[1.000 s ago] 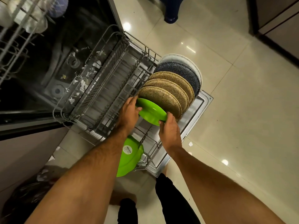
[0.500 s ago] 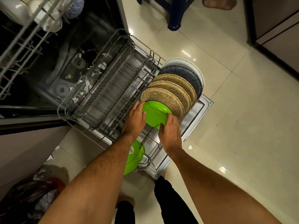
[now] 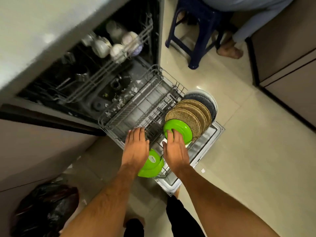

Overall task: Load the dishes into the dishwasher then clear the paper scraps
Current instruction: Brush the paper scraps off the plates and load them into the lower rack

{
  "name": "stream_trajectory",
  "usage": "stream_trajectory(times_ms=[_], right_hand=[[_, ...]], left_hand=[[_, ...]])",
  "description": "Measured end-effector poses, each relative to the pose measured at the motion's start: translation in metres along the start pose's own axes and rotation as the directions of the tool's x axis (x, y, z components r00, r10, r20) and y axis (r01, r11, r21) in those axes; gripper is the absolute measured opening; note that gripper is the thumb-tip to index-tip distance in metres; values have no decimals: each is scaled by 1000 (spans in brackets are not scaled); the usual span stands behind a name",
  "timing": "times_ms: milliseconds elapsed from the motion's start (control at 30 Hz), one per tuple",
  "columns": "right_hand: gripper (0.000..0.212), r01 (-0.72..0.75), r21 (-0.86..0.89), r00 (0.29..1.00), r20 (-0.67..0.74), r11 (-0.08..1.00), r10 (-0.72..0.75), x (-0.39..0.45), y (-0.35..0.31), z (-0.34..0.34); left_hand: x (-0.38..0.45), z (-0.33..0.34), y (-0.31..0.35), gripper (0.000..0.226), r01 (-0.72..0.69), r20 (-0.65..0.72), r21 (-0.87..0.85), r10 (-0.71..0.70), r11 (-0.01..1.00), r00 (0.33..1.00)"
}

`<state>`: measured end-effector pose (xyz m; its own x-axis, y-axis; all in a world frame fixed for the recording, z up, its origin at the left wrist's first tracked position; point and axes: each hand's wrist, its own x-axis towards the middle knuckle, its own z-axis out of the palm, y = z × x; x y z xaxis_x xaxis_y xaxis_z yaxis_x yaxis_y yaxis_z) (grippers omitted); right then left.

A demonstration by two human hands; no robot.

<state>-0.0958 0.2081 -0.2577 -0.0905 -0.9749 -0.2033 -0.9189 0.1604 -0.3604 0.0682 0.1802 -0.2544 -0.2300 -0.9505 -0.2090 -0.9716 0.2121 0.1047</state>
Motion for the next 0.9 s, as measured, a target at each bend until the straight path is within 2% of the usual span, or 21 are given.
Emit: stream_trajectory(times_ms=[233, 333, 500, 700, 900], right_hand=[[54, 239, -120, 968, -48, 964, -246, -30, -106, -55], [56, 375, -174, 914, -92, 910, -395, -47, -179, -90], [55, 534, -225, 810, -139, 815, -569, -66, -295, -128], [55, 695, -265, 654, -151, 668, -741, -90, -438, -150], [55, 824, -294, 462, -150, 485, -874, -128, -570, -151]], left_hand=[[-70, -102, -53, 55, 211, -130, -63, -218, 975, 967], [-111, -163, -93, 58, 305, -211, -101, -320, 947, 924], [-179, -244, -179, 55, 369, -378, -87, -374, 925, 847], [-261, -316, -290, 60, 537, -513, -143, -526, 831, 678], [-343, -361, -375, 64, 679, -553, -263, -684, 685, 476]])
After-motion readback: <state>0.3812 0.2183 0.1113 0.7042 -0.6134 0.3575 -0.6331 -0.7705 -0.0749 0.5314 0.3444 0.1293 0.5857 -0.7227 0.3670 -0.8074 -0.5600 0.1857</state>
